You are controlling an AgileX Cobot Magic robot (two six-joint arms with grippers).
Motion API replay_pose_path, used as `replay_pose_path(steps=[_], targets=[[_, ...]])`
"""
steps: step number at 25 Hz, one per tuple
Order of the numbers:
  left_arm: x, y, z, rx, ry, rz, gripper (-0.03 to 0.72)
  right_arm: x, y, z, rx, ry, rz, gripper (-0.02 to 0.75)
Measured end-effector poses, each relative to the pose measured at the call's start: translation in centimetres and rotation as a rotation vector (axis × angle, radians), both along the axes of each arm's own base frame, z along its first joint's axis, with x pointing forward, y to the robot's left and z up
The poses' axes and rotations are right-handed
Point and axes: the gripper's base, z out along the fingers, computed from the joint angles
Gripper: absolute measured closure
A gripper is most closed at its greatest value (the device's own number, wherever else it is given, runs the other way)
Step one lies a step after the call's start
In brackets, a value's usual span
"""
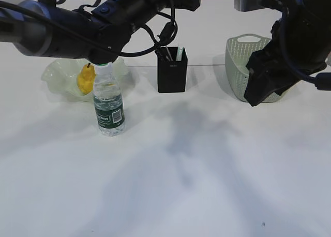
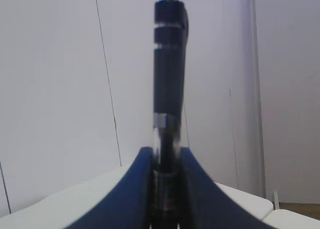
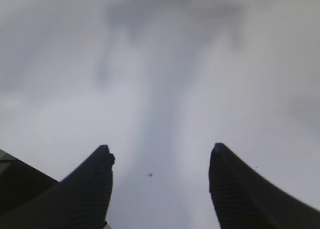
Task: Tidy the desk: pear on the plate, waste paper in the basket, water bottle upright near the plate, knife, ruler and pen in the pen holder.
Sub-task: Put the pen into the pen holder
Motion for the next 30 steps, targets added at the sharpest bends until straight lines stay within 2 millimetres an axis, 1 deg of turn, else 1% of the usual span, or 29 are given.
replay_pose_path(steps=[6, 12, 15, 22, 26, 30], targets=[[1.4, -0.7, -1.2, -0.04, 0.02, -0.001, 0.621, 0.0, 0.0, 0.0, -0.002, -0.001, 0.0, 0.284], [2.7, -1.5, -3.3, -0.063, 0.034, 0.0, 0.621, 0.0, -0.1, 0.0, -0.01, -0.003, 0.001, 0.284], [3.0, -1.7, -4.3, -0.072, 0.055, -0.004, 0.621, 0.1, -0.1, -0.2, -0.017, -0.001, 0.001, 0.284], [3.2, -1.9, -6.1, -0.07, 0.076, -0.007, 0.621, 0.6, 0.0, -0.9, -0.027, 0.021, 0.0, 0.284], [3.7, -2.3, -7.5, -0.066, 0.087, -0.006, 0.621, 0.6, 0.0, -1.0, -0.029, 0.023, 0.0, 0.284], [4.4, -2.7, -7.7, -0.083, 0.067, -0.007, 0.621, 0.7, 0.0, -1.1, -0.03, 0.025, 0.0, 0.284]])
